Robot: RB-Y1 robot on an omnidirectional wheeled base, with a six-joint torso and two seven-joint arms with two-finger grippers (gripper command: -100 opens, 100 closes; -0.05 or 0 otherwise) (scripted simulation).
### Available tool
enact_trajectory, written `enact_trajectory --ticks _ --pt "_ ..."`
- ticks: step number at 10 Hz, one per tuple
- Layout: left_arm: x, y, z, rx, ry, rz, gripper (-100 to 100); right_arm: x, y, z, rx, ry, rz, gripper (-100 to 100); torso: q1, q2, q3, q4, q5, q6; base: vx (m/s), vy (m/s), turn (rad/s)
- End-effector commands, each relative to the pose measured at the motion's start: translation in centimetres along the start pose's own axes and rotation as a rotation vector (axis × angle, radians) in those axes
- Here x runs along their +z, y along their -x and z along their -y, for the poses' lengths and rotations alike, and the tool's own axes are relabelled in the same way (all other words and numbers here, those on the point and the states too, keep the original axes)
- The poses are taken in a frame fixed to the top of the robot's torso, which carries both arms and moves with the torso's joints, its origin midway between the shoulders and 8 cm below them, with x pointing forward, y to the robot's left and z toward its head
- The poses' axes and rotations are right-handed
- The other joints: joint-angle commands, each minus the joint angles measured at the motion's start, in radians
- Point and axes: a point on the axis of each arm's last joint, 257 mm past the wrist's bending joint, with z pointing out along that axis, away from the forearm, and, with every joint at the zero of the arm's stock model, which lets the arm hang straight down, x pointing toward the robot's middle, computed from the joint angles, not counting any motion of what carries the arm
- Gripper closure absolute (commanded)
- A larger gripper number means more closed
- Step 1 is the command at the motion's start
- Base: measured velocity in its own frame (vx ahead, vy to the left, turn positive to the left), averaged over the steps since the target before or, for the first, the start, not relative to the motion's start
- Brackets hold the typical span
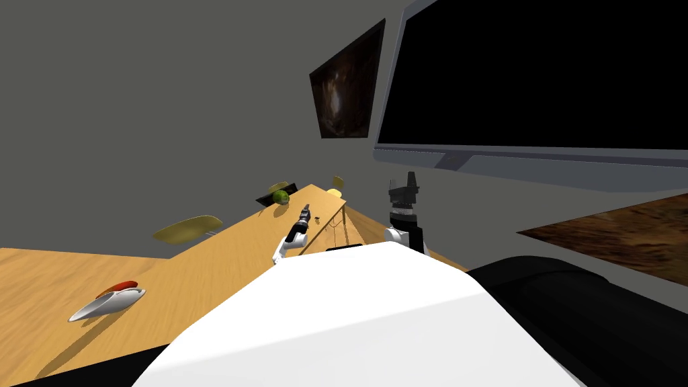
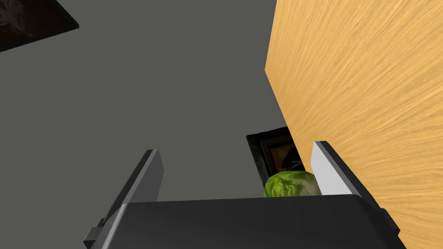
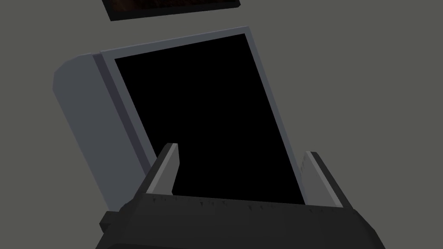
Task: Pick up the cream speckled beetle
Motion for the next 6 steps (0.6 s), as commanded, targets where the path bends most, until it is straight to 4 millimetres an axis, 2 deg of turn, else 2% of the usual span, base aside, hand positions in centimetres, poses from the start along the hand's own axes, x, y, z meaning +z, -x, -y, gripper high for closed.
enact_trajectory --ticks 1,3,4,5,6 --pt "0.5 0.9 -2.2 0.022 0.059 0.006 -100 0.0 0.0 0.0 0.000 0.000 0.000 0 0.000 0.000 0.000 0.000 0.000 0.000 0.029 -0.056 -0.022" --pt "0.7 2.4 -5.4 0.062 0.149 0.021 -100 0.0 0.0 0.0 0.000 0.000 0.000 0 -0.002 0.000 0.000 0.000 0.000 0.000 0.056 -0.091 -0.046" --pt "0.6 2.5 -6.2 0.062 0.164 0.021 -100 0.0 0.0 0.0 0.000 0.000 0.000 0 -0.003 -0.002 -0.001 0.000 -0.001 0.000 0.053 -0.060 -0.006" --pt "0.6 3.4 -7.8 0.082 0.209 0.031 -100 0.0 0.0 0.0 0.000 0.000 0.000 0 -0.001 -0.001 0.000 0.000 0.000 0.000 0.056 -0.051 -0.022" --pt "0.6 3.4 -8.0 0.082 0.213 0.031 -100 0.0 0.0 0.0 0.000 0.000 0.000 0 0.000 -0.001 -0.001 0.000 0.000 0.000 0.046 -0.039 -0.018"
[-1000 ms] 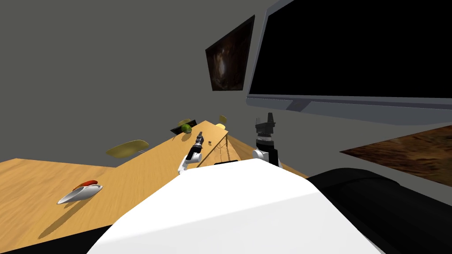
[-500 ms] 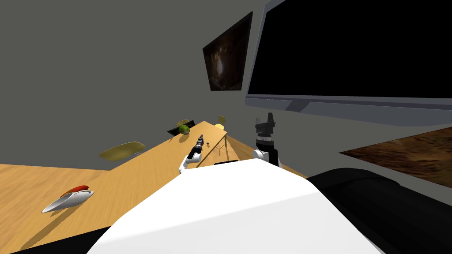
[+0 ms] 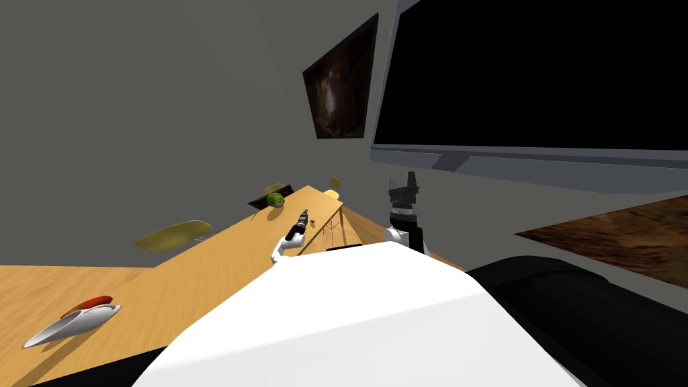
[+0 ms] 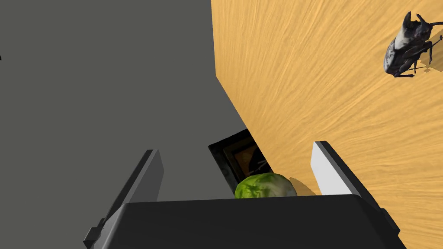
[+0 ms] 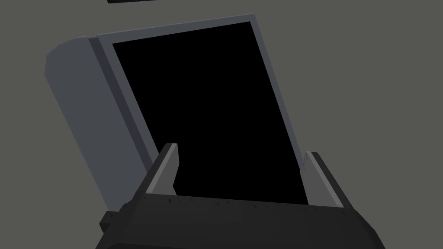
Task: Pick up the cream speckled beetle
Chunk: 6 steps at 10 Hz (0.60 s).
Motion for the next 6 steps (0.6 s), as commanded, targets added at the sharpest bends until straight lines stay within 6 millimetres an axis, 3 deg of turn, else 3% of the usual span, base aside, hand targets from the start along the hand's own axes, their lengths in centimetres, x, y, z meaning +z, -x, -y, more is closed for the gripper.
enact_trajectory --ticks 1,2,6 --pt "0.3 1.1 -2.2 0.021 0.058 0.011 -100 0.0 0.0 0.0 0.000 0.000 0.000 0 0.000 0.000 0.000 0.000 0.000 0.000 0.051 -0.052 -0.036" --pt "0.3 1.1 -2.2 0.021 0.058 0.011 -100 0.0 0.0 0.0 0.000 0.000 0.000 0 -0.001 0.000 0.000 0.000 0.000 0.000 0.036 -0.045 -0.012" --pt "0.5 3.6 -7.4 0.070 0.199 0.041 -100 0.0 0.0 0.0 0.000 0.000 0.000 0 -0.002 0.000 0.000 0.000 0.000 0.000 0.047 -0.062 -0.029"
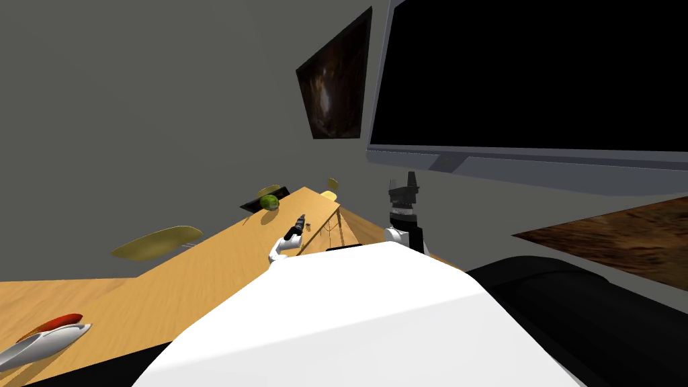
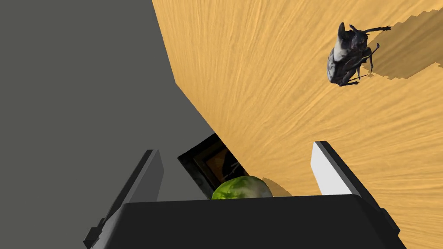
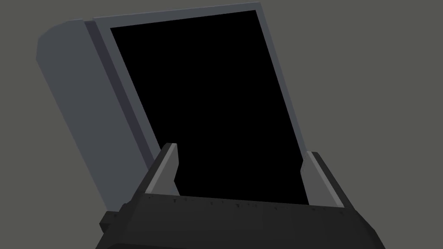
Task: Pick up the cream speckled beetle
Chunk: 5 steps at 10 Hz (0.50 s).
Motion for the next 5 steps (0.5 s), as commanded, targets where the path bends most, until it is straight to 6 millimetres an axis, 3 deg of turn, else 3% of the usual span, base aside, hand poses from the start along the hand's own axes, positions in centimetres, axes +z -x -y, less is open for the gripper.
enact_trajectory --ticks 1,5 --pt "0.1 1.0 -2.5 0.020 0.070 0.013 -100 0.0 0.0 0.0 0.000 0.000 0.000 0 0.000 0.000 0.000 0.000 0.000 0.000 0.071 -0.061 -0.049" --pt "0.0 2.9 -8.2 0.056 0.222 0.033 -100 0.0 0.0 0.0 0.000 0.000 0.000 0 -0.002 -0.001 -0.001 0.000 0.000 0.000 0.070 -0.080 -0.037"
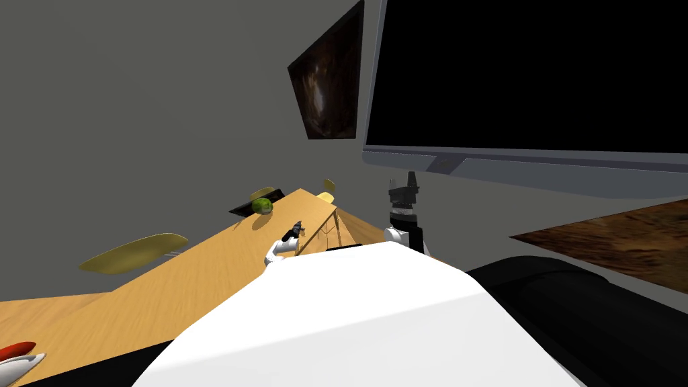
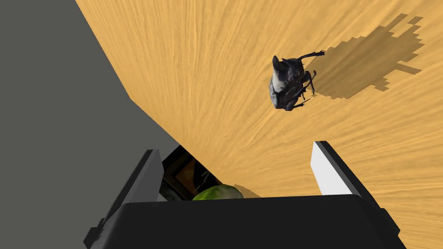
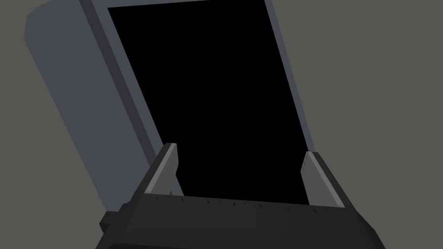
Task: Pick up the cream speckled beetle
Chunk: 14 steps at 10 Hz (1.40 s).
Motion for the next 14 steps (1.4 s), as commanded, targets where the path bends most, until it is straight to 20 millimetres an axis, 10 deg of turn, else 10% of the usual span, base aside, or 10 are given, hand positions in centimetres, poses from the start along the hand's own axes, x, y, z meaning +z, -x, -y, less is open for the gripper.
enact_trajectory --ticks 1,4,5,6,13,14 --pt "0.2 0.1 -2.1 0.009 0.056 0.002 -100 0.0 0.0 0.0 0.000 0.000 0.000 0 0.000 0.000 0.000 0.000 0.000 0.000 0.053 -0.052 -0.040" --pt "0.4 -0.4 -4.4 0.012 0.114 -0.007 -100 0.0 0.0 0.0 0.000 0.000 0.000 0 0.000 0.001 0.000 0.000 0.000 0.000 0.043 -0.051 -0.030" --pt "0.4 -0.5 -4.5 0.012 0.119 -0.008 0 0.0 0.0 0.0 0.000 0.000 0.000 0 0.002 0.002 0.001 0.000 0.000 0.000 0.005 -0.005 0.001" --pt "0.6 -0.4 -4.8 0.009 0.120 -0.005 -100 0.0 0.0 0.0 0.000 0.000 0.000 0 0.003 0.003 0.002 0.001 0.001 0.000 0.011 0.000 -0.031" --pt "1.4 -0.1 -5.8 -0.001 0.126 0.004 -100 0.0 0.0 0.0 0.000 0.000 0.000 0 0.005 0.004 0.002 0.001 0.001 0.000 0.012 0.007 -0.025" --pt "1.4 -0.1 -5.8 -0.001 0.125 0.004 100 0.0 0.0 0.0 0.000 0.000 0.000 0 0.004 0.004 0.002 0.001 0.001 0.000 0.000 0.000 0.000"
